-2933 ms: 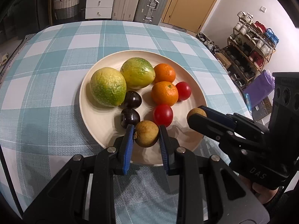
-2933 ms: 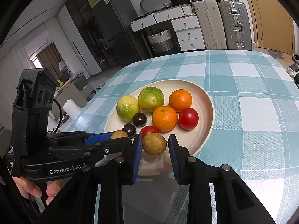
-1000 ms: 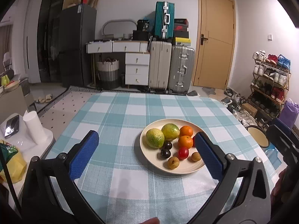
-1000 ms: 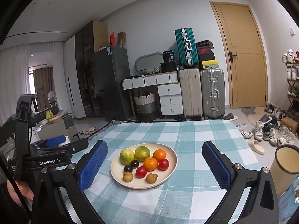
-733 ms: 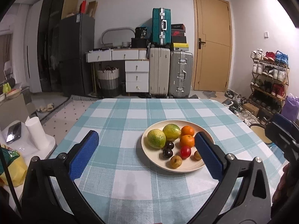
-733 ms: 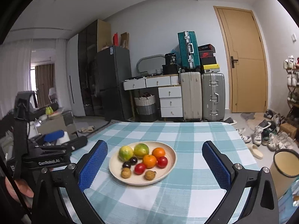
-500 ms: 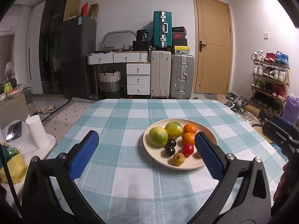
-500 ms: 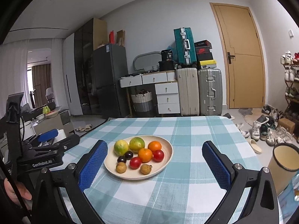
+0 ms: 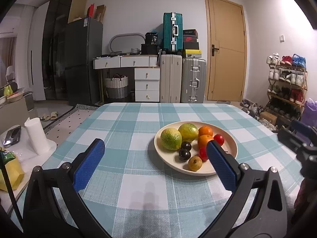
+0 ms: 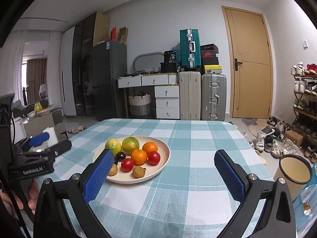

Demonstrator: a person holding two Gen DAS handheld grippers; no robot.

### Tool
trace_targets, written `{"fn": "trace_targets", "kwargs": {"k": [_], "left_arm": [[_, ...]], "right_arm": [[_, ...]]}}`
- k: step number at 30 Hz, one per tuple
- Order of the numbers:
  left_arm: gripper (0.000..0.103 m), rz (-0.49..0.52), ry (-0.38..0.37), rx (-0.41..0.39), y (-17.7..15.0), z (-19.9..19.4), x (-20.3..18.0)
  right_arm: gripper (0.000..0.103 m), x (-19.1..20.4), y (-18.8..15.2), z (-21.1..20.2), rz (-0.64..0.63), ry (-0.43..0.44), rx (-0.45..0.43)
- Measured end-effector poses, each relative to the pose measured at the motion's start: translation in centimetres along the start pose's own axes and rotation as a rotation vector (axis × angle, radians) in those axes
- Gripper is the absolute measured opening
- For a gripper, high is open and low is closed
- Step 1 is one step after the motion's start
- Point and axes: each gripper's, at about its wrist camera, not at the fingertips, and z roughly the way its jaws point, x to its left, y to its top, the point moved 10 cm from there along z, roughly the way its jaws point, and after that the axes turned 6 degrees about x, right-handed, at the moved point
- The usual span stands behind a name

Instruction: Organize fruits

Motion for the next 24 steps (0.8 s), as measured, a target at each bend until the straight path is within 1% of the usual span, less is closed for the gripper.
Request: {"fn": "trace_targets", "kwargs": {"k": [2, 4, 9, 24], "left_arm": [[0.102, 0.011, -0.019, -0.003, 0.11, -0.11, -0.25], [0.102, 0.027, -0.021, -0.001, 0.1, 0.12, -0.57], [0.102, 0.038, -0.023, -0.021, 0.18, 0.14, -0.8], [0.102, 0.028, -0.02, -0.027, 0.15, -0.22, -0.63]], "right_arm": [[0.103, 0.25, -0.18, 0.5, -0.013, 0.0, 0.021], [0.103, 0.49, -0.34, 0.84, -0.029, -0.015, 0.033], [0.103, 0.31, -0.25, 0.2, -0.029, -0.021, 0.002], [0.103, 0.43, -0.24, 0.36, -0.03, -0.024, 0.007]]}}
